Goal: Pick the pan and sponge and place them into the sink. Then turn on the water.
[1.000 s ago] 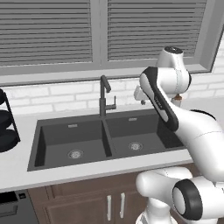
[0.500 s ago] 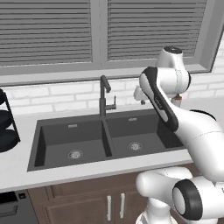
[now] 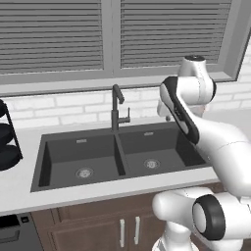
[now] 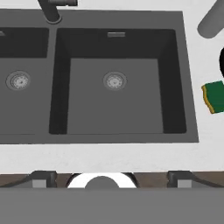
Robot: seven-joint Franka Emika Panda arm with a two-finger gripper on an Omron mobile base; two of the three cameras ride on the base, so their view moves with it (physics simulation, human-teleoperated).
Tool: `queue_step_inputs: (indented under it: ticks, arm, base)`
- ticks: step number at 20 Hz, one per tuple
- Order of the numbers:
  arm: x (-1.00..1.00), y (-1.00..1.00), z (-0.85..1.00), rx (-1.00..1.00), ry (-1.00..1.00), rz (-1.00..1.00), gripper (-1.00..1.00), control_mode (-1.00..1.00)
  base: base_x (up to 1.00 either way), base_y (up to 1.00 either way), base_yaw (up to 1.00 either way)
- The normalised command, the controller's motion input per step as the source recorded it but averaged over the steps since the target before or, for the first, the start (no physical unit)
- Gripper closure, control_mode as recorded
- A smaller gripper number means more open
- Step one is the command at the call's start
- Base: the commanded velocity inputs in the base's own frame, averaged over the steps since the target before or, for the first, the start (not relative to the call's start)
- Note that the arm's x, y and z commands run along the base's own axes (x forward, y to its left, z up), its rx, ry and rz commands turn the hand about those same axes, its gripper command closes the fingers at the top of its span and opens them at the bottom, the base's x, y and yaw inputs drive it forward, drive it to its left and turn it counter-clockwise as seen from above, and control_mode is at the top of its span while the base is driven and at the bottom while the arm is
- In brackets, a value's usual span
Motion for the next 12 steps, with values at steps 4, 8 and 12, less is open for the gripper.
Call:
queue_step_inputs:
  ticks: [4, 8, 12]
  arm:
    - [0.0, -0.64, -0.19, 0.0, 0.11, 0.0, -1.0, -1.0]
    - [-0.03, -0.6, -0.2, 0.0, 0.02, 0.0, -1.0, -1.0]
    - [-0.14, -0.68, -0.29, 0.0, 0.0, 0.0, -1.0, -1.0]
  base:
    - [0.0, 0.0, 0.0]
    - [0.0, 0.0, 0.0]
    - [0.0, 0.0, 0.0]
